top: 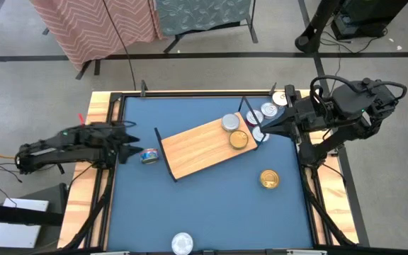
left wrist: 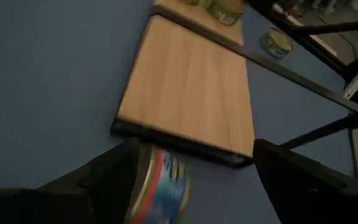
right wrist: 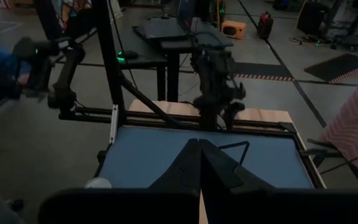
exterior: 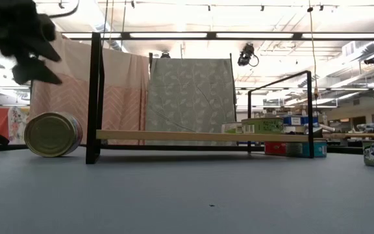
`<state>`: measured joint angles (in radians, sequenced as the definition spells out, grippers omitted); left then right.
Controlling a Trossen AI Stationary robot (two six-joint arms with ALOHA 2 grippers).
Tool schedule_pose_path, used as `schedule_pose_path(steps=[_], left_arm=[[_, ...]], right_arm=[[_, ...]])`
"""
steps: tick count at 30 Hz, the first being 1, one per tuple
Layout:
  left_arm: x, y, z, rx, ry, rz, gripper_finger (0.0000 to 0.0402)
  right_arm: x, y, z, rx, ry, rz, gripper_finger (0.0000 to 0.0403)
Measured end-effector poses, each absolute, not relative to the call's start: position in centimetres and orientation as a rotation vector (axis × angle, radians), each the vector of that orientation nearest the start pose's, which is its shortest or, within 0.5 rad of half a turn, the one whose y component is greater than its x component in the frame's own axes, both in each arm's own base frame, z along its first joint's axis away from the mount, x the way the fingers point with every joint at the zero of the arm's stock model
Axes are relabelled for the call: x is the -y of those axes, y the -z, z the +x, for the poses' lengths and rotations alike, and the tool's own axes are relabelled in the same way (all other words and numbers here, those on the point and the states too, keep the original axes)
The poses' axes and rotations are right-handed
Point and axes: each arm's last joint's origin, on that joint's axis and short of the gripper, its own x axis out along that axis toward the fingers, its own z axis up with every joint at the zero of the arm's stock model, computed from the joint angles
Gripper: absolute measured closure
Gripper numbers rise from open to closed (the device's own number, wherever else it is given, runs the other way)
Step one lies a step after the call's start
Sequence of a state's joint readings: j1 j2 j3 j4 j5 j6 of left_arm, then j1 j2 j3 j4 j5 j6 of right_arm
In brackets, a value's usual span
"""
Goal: Stack canned seafood by type on shelf
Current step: Put the blue/pink tuna can on the shelf
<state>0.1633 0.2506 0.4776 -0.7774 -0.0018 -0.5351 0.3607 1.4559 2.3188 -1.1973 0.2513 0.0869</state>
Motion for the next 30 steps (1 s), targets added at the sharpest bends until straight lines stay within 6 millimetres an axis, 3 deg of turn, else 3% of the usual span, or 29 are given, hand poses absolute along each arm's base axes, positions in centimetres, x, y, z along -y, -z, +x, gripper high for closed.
schedule_pose_path(steps=[8, 18, 24, 30], left_arm=[[-1.2, -23.4, 8.6, -0.347, -0.211, -0.693, 0.0083], [-1.0, -23.5, 9.4, -0.446, -0.140, -0.746, 0.0083], [-0.9, -25.8, 9.9, -0.606, -0.084, -0.635, 0.0083], [-1.4, -29.3, 10.4, -0.856, -0.145, -0.319, 0.0083]], right_arm=[[-6.1, -56.0, 18.4, -0.323, -0.063, 0.046, 0.0394], [-6.3, -55.8, 18.9, -0.335, -0.064, 0.049, 0.0394], [-6.4, -55.7, 19.1, -0.341, -0.063, 0.052, 0.0394], [-6.4, -55.7, 19.1, -0.340, -0.062, 0.055, 0.0394]])
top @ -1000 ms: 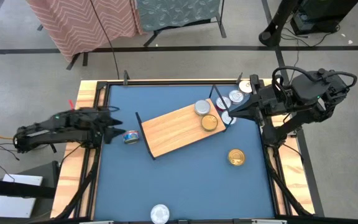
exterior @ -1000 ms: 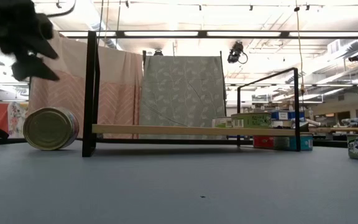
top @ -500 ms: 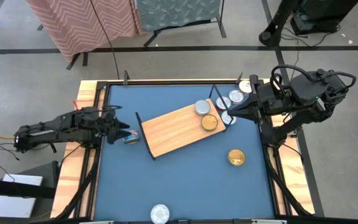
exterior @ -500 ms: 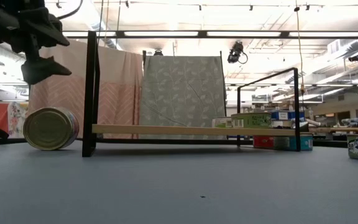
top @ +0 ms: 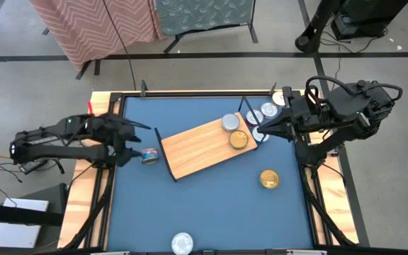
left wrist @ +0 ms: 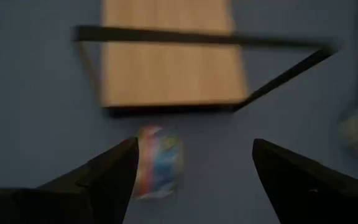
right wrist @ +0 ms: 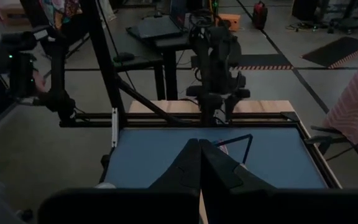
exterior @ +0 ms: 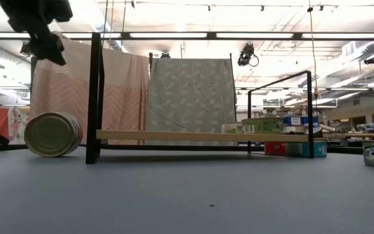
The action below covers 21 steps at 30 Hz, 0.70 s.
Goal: Stack canned seafood by type on shelf
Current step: Put the blue/pink tuna can on the shelf
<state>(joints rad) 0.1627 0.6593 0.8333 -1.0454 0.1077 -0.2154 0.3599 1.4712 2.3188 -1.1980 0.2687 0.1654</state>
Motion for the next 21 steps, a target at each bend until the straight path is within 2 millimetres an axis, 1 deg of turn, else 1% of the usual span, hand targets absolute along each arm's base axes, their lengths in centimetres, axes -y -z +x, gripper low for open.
schedule_pose_path(steps=[3, 9, 12, 16, 21], left_arm=[[-1.7, -29.5, 11.2, -0.974, -0.178, -0.251, 0.0083], [-1.7, -27.6, 12.8, -1.117, -0.183, -0.222, 0.0086], [-1.6, -26.9, 13.0, -1.128, -0.198, -0.187, 0.0097], [-1.7, -25.9, 13.1, -1.133, -0.249, -0.215, 0.0113], [-1.6, -24.4, 13.1, -1.156, -0.264, -0.285, 0.0108]], right_arm=[[-6.4, -55.7, 19.1, -0.340, -0.062, 0.058, 0.0394], [-7.0, -55.6, 19.2, -0.347, -0.080, 0.067, 0.0394], [-7.3, -55.5, 19.1, -0.345, -0.076, 0.058, 0.0394], [-7.6, -55.5, 19.0, -0.339, -0.052, 0.047, 0.0394], [-7.6, -55.5, 18.9, -0.338, -0.050, 0.046, 0.0394]])
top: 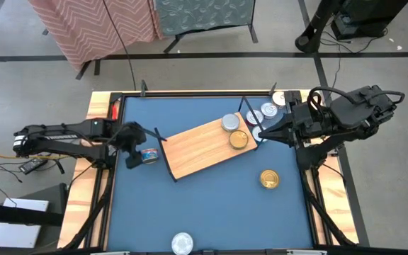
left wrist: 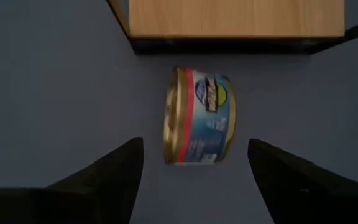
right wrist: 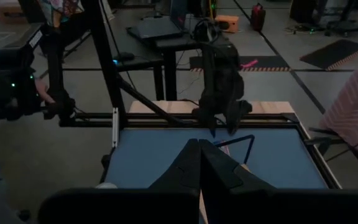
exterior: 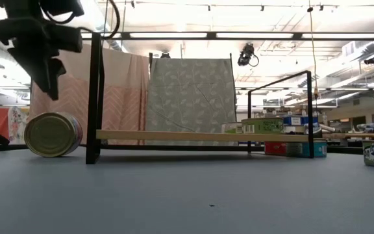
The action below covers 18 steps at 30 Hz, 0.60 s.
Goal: Stack canned seafood by type on shelf
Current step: Put the blue/pink tuna can on the shelf
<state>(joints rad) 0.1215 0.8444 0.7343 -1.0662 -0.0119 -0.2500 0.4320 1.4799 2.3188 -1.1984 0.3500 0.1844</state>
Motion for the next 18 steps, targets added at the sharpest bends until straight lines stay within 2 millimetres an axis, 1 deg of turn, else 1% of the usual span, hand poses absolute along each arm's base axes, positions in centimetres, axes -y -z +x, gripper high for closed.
schedule_pose_path(steps=[4, 8, 14, 18], left_arm=[[-1.5, -23.5, 13.0, -1.174, -0.252, -0.320, 0.0090], [-1.5, -23.0, 13.3, -1.149, -0.233, -0.353, 0.0073], [-1.4, -20.9, 13.1, -1.183, -0.242, -0.395, 0.0067], [-1.5, -21.1, 13.4, -1.149, -0.265, -0.399, 0.0067]], right_arm=[[-7.6, -55.5, 18.9, -0.338, -0.050, 0.045, 0.0394], [-7.6, -55.5, 18.9, -0.338, -0.050, 0.046, 0.0394], [-7.6, -55.5, 18.9, -0.338, -0.047, 0.069, 0.0394], [-7.8, -55.6, 18.9, -0.335, -0.053, 0.071, 0.0394]])
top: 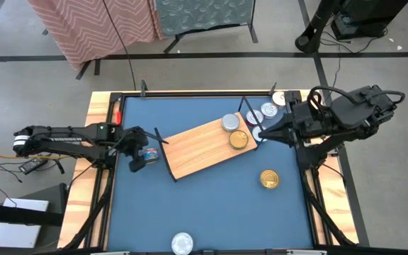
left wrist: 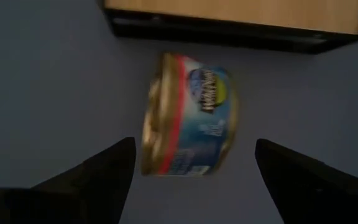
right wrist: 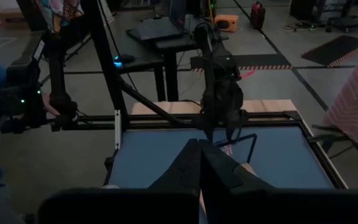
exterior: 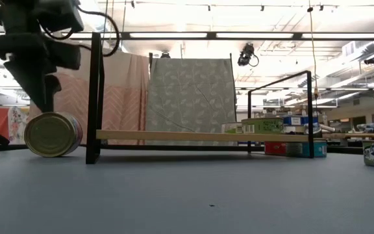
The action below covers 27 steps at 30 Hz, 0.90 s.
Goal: Stack canned seafood by type on shelf
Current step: Put the blue/pink tuna can on the shelf
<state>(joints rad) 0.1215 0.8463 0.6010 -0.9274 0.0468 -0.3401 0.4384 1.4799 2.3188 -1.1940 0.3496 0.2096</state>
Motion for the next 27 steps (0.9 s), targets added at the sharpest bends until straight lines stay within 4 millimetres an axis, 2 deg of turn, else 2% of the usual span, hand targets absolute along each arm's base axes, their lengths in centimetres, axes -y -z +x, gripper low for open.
schedule_pose_path(steps=[3, 9, 16, 27], left_arm=[[-1.6, -20.8, 13.5, -1.167, -0.312, -0.400, 0.0067], [-1.6, -19.8, 13.9, -1.225, -0.302, -0.433, 0.0072], [-1.7, -19.7, 14.8, -1.175, -0.319, -0.454, 0.0087], [-1.7, -19.0, 15.2, -1.225, -0.337, -0.462, 0.0126]], right_arm=[[-7.8, -55.8, 19.0, -0.315, -0.060, 0.073, 0.0394], [-8.1, -56.0, 18.9, -0.298, -0.082, 0.077, 0.0394], [-9.1, -56.0, 18.6, -0.283, -0.093, 0.067, 0.0394], [-10.5, -56.1, 17.8, -0.269, -0.082, 0.049, 0.0394]])
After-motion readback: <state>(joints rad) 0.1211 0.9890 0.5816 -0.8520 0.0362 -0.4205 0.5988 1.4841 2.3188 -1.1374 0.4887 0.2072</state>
